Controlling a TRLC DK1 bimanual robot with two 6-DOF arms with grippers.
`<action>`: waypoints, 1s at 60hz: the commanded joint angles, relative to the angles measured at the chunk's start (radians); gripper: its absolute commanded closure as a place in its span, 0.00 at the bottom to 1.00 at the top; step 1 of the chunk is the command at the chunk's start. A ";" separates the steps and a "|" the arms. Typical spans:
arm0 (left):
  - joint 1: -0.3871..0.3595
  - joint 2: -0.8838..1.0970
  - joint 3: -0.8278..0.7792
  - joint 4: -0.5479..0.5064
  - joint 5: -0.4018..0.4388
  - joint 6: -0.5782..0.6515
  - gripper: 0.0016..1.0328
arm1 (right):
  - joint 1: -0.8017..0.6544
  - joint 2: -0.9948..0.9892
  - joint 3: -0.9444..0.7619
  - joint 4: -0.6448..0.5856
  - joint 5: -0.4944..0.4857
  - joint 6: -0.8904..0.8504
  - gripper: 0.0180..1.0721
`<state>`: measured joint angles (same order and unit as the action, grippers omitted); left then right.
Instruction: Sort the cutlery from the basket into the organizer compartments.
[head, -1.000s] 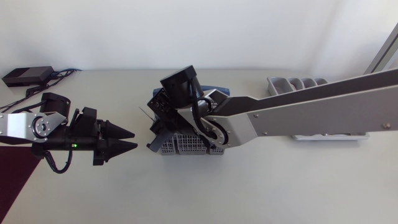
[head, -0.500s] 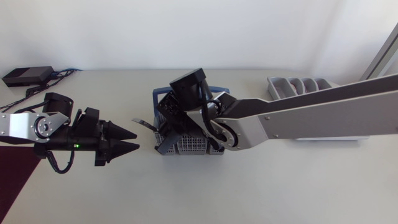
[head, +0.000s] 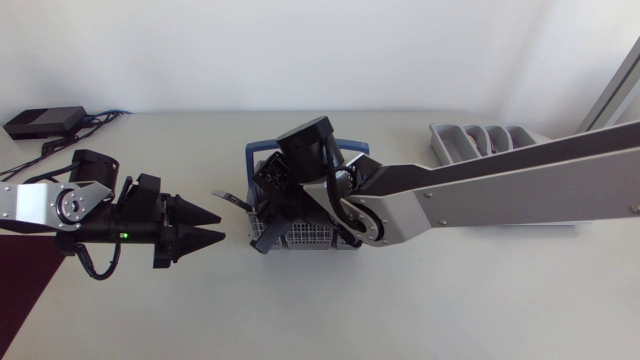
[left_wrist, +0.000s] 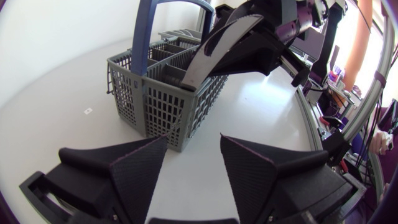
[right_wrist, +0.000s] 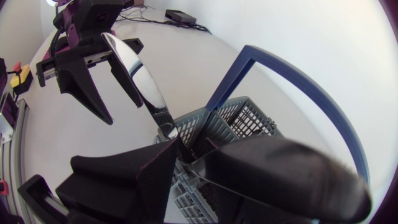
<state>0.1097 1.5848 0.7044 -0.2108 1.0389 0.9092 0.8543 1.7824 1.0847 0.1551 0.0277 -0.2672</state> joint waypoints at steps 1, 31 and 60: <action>-0.005 0.017 -0.025 0.002 0.004 -0.012 0.42 | 0.009 0.045 0.000 0.006 -0.008 -0.020 0.72; 0.007 0.018 -0.028 0.010 0.004 -0.009 0.42 | 0.022 0.123 0.149 -0.023 -0.008 -0.044 0.73; 0.005 0.041 -0.028 0.016 0.004 -0.004 0.42 | 0.011 0.121 0.064 -0.009 -0.029 -0.041 0.82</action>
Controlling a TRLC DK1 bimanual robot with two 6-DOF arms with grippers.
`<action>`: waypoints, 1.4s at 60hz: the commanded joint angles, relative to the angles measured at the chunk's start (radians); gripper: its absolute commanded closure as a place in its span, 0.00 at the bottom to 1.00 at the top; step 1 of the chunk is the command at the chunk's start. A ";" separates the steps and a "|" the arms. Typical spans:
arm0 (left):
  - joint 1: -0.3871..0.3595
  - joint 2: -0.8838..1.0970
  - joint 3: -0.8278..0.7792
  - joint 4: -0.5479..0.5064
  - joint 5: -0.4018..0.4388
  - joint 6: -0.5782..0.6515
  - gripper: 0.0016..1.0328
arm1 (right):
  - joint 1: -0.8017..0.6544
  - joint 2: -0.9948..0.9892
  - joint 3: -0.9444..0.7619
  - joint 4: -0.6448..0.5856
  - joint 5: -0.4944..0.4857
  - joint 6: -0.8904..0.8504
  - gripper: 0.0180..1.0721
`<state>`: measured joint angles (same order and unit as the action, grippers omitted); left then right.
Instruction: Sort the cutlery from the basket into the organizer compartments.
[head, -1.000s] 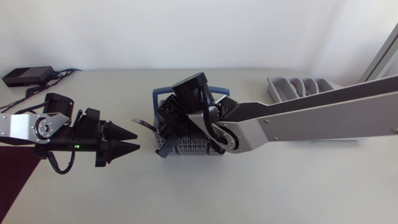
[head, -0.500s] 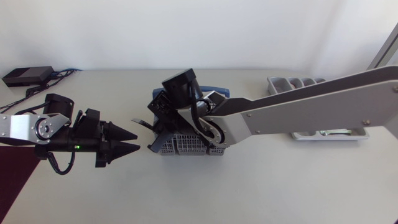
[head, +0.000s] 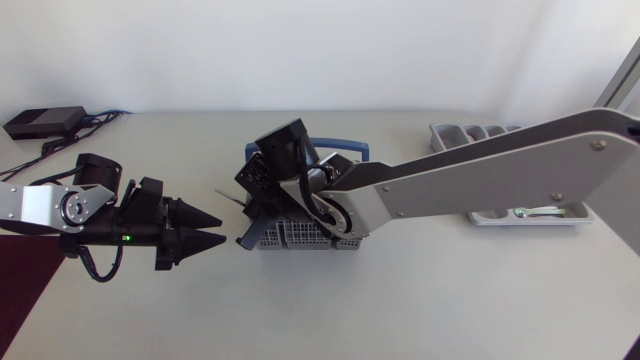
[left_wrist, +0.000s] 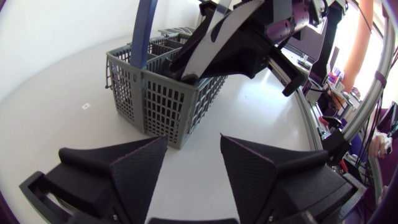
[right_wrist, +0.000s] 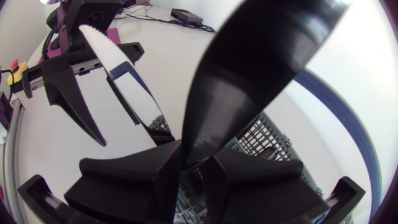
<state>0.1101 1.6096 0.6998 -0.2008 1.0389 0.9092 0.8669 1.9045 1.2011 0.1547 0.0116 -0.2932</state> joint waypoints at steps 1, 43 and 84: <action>0.005 0.016 -0.023 0.006 0.004 -0.006 0.42 | -0.003 -0.005 -0.055 -0.009 -0.013 -0.015 0.82; -0.013 -0.014 -0.034 0.004 0.003 -0.029 0.42 | -0.006 -0.105 -0.067 -0.023 0.004 -0.021 0.95; -0.018 -0.059 -0.048 0.004 -0.005 -0.052 0.42 | -0.002 -0.240 0.078 -0.193 0.004 -0.017 0.95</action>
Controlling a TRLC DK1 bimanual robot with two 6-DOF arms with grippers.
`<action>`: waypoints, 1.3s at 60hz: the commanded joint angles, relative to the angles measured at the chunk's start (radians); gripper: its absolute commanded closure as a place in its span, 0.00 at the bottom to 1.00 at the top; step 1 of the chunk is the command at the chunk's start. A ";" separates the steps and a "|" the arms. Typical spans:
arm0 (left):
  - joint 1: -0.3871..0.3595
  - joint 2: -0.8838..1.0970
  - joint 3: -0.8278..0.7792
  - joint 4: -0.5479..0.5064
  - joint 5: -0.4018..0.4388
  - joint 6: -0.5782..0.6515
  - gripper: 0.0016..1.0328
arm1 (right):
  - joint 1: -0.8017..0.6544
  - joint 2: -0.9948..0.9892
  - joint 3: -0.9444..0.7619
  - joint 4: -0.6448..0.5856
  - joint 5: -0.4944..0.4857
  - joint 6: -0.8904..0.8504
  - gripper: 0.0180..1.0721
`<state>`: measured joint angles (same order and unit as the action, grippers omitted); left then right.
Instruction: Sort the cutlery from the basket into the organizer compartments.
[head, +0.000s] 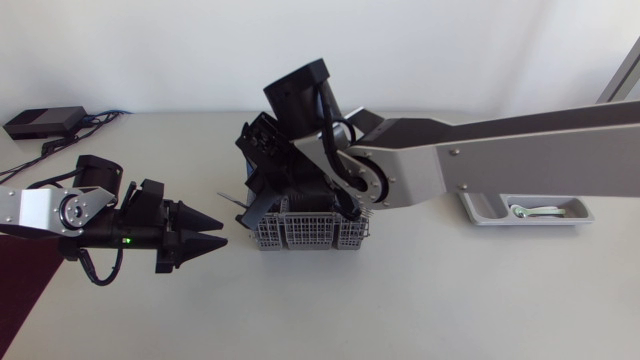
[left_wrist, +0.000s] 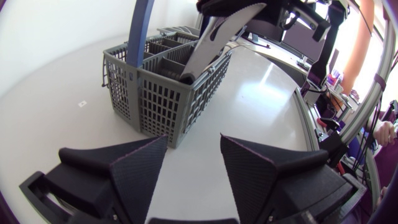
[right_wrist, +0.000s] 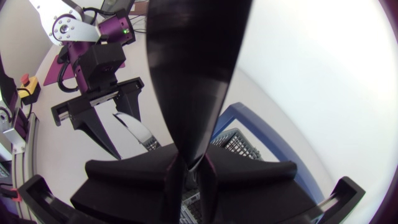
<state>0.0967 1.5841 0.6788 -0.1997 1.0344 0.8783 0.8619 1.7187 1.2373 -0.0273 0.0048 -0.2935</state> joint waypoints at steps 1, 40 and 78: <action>-0.005 -0.035 -0.027 0.003 0.000 -0.022 0.42 | 0.003 -0.059 0.045 -0.017 0.009 -0.016 0.95; -0.032 -0.174 -0.053 0.002 -0.034 -0.093 0.42 | 0.002 -0.380 0.027 -0.264 0.009 0.036 0.95; -0.095 -0.256 -0.082 0.003 -0.096 -0.154 0.42 | -0.241 -0.654 -0.081 -0.373 0.067 0.044 0.95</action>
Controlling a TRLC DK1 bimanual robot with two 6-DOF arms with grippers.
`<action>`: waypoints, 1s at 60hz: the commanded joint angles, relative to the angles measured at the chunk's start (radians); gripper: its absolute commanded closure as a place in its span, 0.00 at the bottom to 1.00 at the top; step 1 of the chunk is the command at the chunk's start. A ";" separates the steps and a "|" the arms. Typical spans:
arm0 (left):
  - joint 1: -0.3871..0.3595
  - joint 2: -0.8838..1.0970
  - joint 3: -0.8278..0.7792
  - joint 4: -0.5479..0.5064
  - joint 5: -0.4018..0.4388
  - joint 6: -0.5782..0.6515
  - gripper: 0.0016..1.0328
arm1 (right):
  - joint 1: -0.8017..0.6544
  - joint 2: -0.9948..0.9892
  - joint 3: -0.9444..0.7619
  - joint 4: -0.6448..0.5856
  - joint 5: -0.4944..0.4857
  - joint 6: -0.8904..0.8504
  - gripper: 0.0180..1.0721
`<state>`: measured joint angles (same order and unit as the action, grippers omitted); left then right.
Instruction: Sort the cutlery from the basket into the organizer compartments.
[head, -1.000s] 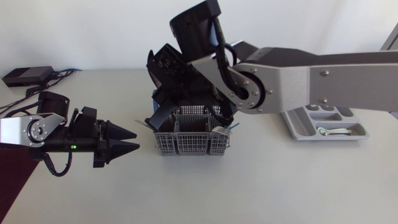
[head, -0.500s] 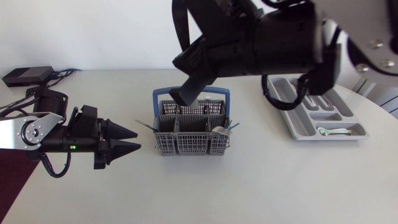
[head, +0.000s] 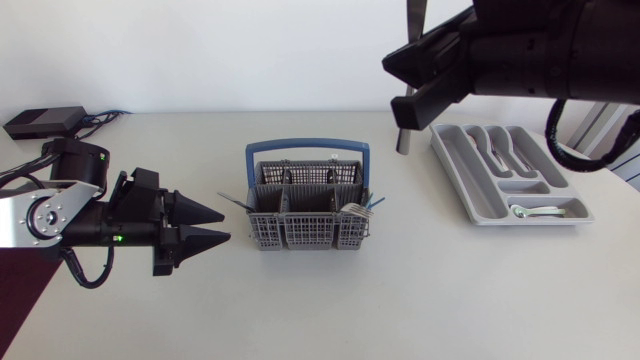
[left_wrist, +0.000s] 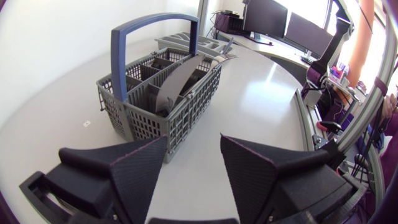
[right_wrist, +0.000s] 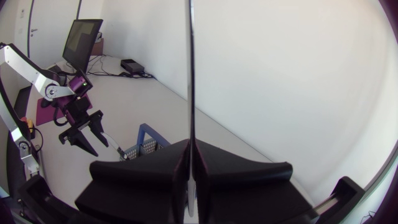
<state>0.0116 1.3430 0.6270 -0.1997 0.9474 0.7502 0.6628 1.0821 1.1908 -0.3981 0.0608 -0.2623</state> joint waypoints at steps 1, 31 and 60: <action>-0.012 -0.013 -0.032 0.005 -0.010 -0.026 0.42 | -0.060 -0.022 -0.037 -0.002 0.005 0.012 0.95; -0.018 -0.033 -0.043 0.005 -0.025 -0.038 0.42 | -0.654 0.210 0.078 -0.070 -0.093 -0.020 0.95; -0.022 -0.044 -0.052 0.005 -0.038 -0.040 0.42 | -0.937 0.684 0.414 -0.122 0.001 -0.129 0.95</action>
<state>-0.0025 1.3094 0.5999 -0.1997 0.9134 0.7284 -0.2409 1.6981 1.5425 -0.5167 0.0360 -0.3538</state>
